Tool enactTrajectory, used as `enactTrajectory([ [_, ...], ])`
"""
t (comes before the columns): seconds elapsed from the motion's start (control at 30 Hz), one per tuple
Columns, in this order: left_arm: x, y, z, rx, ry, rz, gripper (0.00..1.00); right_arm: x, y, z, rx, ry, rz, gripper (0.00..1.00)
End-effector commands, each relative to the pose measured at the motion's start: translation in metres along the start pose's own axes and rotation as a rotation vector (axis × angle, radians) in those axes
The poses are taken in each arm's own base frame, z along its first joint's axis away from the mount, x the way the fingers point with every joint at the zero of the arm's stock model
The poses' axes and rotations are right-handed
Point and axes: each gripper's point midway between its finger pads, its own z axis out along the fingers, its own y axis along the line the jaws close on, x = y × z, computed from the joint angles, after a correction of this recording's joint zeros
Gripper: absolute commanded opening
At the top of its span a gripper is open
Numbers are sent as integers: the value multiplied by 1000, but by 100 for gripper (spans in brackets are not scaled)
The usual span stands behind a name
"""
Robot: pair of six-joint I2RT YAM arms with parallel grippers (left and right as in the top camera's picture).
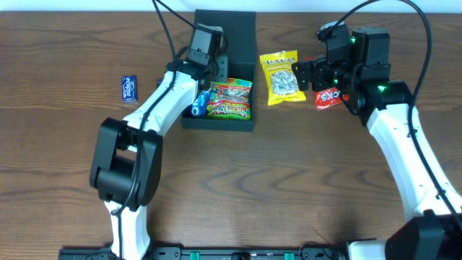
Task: Pack container
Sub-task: 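Lower the Oreo pack into the box's left side and release, then grasp the yellow Hacks bag with the right gripper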
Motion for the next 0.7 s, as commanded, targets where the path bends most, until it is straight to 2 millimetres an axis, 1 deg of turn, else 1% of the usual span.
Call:
enactTrajectory([
  [0.0, 2, -2, 7, 25, 12, 10, 6, -2, -3, -2, 8, -4, 16, 99],
  [0.17, 19, 4, 26, 7, 58, 9, 6, -2, -3, -2, 9, -3, 16, 99],
  [0.23, 20, 8, 28, -4, 62, 18, 6, -2, -3, -2, 8, -2, 16, 99],
  [0.4, 17, 43, 25, -205, 41, 67, 6, -2, -3, -2, 8, -2, 16, 99],
  [0.47, 17, 47, 24, -229, 42, 76, 6, -2, -3, -2, 8, -2, 16, 99],
  [0.6, 15, 46, 22, -228, 37, 75, 6, -2, -3, -2, 8, -2, 16, 99],
  [0.67, 11, 45, 18, -225, 26, 74, 6, -2, -3, -2, 8, -2, 16, 99],
])
